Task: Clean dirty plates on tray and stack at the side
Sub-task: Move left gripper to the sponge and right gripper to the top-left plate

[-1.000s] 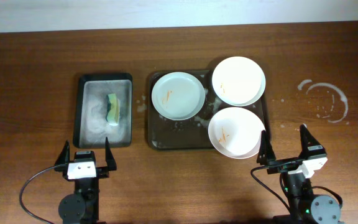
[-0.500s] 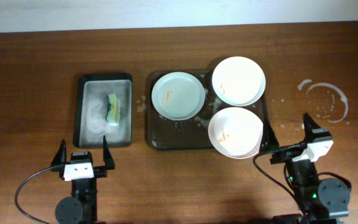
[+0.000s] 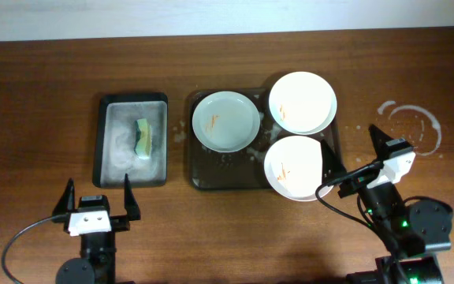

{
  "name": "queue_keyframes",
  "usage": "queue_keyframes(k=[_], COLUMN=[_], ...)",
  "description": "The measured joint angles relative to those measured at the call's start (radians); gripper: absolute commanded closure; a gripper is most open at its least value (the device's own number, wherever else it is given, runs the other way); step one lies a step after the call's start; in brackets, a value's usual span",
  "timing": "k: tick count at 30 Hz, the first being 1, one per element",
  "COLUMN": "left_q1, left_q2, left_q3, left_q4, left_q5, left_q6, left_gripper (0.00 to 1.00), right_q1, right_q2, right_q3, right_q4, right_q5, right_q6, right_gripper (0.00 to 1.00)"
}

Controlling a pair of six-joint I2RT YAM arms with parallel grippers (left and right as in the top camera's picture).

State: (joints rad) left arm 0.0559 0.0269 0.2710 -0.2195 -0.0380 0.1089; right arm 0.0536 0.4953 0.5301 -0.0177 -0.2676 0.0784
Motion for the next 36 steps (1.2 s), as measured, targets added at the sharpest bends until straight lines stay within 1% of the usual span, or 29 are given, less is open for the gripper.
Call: queue_keyframes(k=[3, 7, 13, 19, 21, 22, 28, 30, 32, 36], left_q1=[0.0, 0.0, 0.0, 0.0, 0.0, 0.0, 0.0, 0.0, 0.0, 0.0], left_q2=[0.051, 0.165, 0.402, 0.594, 0.663, 0.683, 0.914, 0.964, 1.015, 1.063], left_q3=[0.054, 0.139, 0.337, 0.502, 0.563, 0.581, 0.821, 0.878, 0.932, 0.951], left_q4=[-0.011, -0.026, -0.115, -0.19, -0.229, -0.253, -0.483, -0.522, -0.543, -0.558], left_q5=[0.011, 0.03, 0.058, 0.074, 0.099, 0.107, 0.188, 0.224, 0.267, 0.301], left_q6=[0.0, 0.0, 0.0, 0.0, 0.0, 0.0, 0.0, 0.0, 0.0, 0.0], left_gripper=[0.01, 0.01, 0.01, 0.01, 0.01, 0.01, 0.01, 0.01, 0.01, 0.01], right_q1=[0.0, 0.0, 0.0, 0.002, 0.014, 0.034, 0.128, 0.145, 0.151, 0.151], right_q2=[0.037, 0.124, 0.323, 0.511, 0.583, 0.638, 0.864, 0.922, 0.966, 1.045], right_q3=[0.045, 0.156, 0.394, 0.592, 0.654, 0.702, 0.897, 0.945, 0.966, 0.974], right_q4=[-0.046, -0.213, -0.46, -0.603, -0.665, -0.723, -0.916, -0.924, -0.895, -0.811], right_q5=[-0.051, -0.09, -0.134, -0.243, -0.27, -0.285, -0.309, -0.309, -0.305, -0.298], right_q6=[0.001, 0.004, 0.005, 0.01, 0.011, 0.014, 0.018, 0.019, 0.007, -0.018], right_gripper=[0.02, 0.02, 0.02, 0.02, 0.02, 0.02, 0.02, 0.02, 0.02, 0.02])
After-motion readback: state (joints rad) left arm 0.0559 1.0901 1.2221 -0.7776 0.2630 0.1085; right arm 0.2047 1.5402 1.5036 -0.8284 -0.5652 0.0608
